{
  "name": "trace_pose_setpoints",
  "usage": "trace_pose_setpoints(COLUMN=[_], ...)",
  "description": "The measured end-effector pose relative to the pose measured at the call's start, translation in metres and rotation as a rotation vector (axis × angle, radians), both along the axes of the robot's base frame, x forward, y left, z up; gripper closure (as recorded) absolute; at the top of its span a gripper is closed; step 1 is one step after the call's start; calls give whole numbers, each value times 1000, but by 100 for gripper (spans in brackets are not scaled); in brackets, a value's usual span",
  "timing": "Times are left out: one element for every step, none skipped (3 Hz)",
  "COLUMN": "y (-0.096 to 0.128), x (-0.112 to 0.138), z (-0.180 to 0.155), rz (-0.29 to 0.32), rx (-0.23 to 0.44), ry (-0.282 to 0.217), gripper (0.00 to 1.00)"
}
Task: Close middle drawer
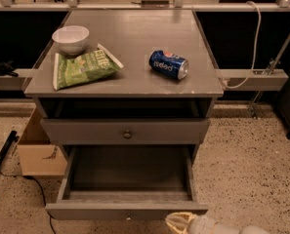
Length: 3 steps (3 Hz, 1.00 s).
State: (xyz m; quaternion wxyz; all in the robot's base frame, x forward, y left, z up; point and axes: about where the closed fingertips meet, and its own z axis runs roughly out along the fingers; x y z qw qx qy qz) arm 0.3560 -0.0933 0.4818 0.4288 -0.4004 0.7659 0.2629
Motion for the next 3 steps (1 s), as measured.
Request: trace_pose_setpoints(y=[-5, -5, 1], x=[-4, -4, -4], z=[-7, -7, -11], rz=[-42, -42, -37], rx=[-60, -60, -135], ry=[-27, -27, -82], gripper=[100, 100, 100])
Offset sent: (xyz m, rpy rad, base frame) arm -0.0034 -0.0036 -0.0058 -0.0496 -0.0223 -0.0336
